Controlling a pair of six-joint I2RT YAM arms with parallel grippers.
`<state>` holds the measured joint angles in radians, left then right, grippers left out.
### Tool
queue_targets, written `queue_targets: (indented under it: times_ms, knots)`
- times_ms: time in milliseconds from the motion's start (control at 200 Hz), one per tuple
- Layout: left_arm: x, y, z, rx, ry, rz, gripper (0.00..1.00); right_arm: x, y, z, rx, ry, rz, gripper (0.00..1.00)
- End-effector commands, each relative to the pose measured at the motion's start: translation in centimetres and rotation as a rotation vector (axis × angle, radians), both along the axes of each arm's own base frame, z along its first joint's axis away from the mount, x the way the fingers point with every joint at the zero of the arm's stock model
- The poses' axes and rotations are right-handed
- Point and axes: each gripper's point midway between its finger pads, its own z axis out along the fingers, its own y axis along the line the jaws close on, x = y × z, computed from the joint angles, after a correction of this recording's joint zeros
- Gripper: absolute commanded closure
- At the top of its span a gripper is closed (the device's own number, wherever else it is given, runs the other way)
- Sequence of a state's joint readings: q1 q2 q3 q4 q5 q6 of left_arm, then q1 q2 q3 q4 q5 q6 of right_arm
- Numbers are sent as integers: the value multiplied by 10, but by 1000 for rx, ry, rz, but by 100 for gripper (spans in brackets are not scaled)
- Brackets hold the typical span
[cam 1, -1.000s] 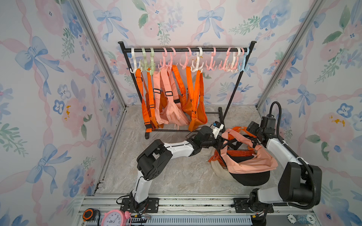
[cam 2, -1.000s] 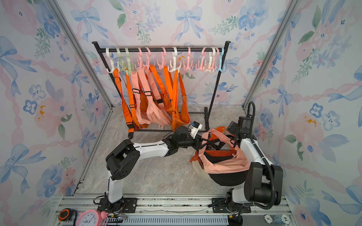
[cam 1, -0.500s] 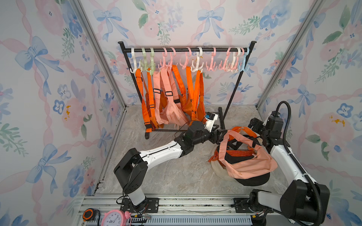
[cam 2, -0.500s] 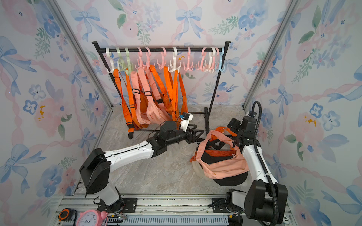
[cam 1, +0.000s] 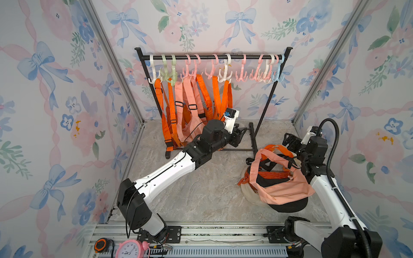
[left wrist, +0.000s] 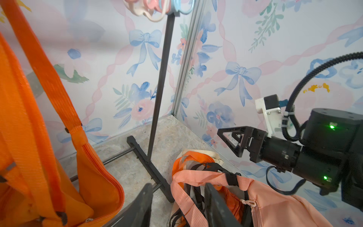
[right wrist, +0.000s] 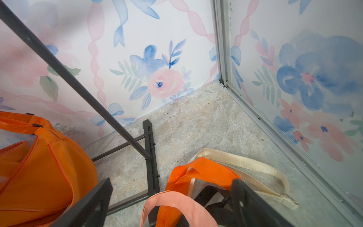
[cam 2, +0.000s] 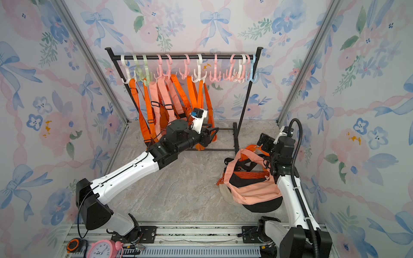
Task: Take the bag off the hook
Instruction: Place the bag inside the bag, then pick up the bag from the hook.
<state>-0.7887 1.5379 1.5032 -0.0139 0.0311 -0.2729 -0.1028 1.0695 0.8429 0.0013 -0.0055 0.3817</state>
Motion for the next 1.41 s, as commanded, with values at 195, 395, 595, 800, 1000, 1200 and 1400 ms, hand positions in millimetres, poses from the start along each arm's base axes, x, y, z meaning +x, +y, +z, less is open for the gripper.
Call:
queue_targets:
  times_ms: [195,395,595,800,1000,1200,1400]
  knots:
    - [48,41,29,6,71,1,46,-6,35,29,-3,-82,124,4]
    - [72,40,31,8,111,-27,37,-7,52,35,-8,-95,176,4]
    - [94,48,28,21,122,17,35,-6,65,36,16,-99,222,4]
    - [105,56,24,46,107,61,34,-13,81,48,6,-134,269,4]
    - [118,57,14,51,122,61,33,-21,93,57,-14,-163,302,3]
    - [130,50,-2,59,155,46,34,-21,97,57,-14,-167,311,3]
    - [137,38,-22,56,206,11,40,-21,96,56,-17,-171,305,3]
